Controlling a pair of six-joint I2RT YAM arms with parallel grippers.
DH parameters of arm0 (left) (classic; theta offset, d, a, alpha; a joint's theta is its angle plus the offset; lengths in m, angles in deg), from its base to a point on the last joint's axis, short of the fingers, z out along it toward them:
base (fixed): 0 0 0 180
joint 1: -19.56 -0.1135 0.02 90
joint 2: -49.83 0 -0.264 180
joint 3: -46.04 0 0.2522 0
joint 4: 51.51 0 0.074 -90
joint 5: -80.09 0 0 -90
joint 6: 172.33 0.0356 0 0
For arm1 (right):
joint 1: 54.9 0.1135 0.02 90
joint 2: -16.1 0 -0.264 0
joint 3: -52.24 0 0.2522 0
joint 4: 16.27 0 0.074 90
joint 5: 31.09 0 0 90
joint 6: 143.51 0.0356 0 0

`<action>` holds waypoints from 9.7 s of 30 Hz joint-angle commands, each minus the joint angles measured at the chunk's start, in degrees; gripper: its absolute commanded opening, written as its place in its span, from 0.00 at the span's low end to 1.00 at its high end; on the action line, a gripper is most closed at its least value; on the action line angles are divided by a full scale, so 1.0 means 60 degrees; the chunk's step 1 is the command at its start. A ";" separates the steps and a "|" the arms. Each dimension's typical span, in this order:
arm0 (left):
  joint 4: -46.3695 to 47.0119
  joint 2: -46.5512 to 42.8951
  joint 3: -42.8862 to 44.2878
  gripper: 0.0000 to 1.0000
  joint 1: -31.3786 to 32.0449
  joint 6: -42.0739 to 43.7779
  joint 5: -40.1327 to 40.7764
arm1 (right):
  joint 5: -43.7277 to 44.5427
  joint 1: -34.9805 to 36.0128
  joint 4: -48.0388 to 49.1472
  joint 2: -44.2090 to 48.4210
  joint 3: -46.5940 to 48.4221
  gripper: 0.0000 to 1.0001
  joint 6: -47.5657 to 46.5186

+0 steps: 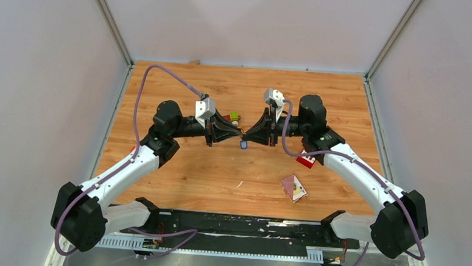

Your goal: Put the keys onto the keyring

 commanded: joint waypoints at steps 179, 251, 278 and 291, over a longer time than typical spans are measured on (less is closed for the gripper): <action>-0.4518 -0.0637 0.0665 0.00 -0.0872 0.3125 -0.1387 | -0.0068 -0.0153 -0.3178 0.0284 0.1254 0.61 -0.3793; -0.3830 -0.0882 -0.0287 0.00 -0.0756 0.3855 -0.0386 | 0.1955 0.1438 -0.3864 0.0032 0.1104 0.51 -0.4861; -0.9099 -0.2095 0.1904 0.00 -0.4634 0.4553 0.3004 | 0.4268 0.3028 -0.5387 -0.4305 0.2711 0.45 -0.8376; -0.9400 -0.1874 0.2146 0.00 -0.4773 0.4087 0.3488 | 0.5924 0.4174 -0.6315 -0.6557 0.4374 0.38 -1.0293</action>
